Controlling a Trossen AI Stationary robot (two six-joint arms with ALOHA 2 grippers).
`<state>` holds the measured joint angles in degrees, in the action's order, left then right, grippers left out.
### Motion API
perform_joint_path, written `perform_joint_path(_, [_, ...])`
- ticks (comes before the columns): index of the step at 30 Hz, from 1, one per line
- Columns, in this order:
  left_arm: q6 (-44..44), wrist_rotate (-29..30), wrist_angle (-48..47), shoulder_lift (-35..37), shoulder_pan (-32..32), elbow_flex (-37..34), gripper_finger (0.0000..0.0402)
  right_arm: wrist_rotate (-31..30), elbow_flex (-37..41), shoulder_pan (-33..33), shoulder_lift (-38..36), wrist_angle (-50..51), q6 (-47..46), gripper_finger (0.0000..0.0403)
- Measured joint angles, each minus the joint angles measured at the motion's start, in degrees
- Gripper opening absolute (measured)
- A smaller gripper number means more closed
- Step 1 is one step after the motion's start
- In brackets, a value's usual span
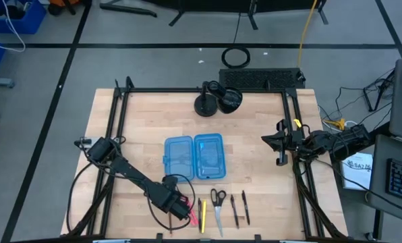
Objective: Pick & place school supplies into a supply box
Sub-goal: Put the brown pencil into the blue supply box
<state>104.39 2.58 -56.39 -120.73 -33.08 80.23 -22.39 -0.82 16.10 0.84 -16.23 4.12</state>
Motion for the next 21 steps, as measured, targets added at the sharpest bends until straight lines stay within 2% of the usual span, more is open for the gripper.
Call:
perform_joint_path(13, [-0.4,1.7,0.6,0.2,0.3,-0.1,0.0029,0.0,0.0,0.0,0.0,0.6,-0.5,0.0])
perform_joint_path(21, [-1.4,2.4,0.2,1.3,-0.1,-0.4,0.003,0.0,0.0,0.0,0.0,0.5,-0.4,0.0])
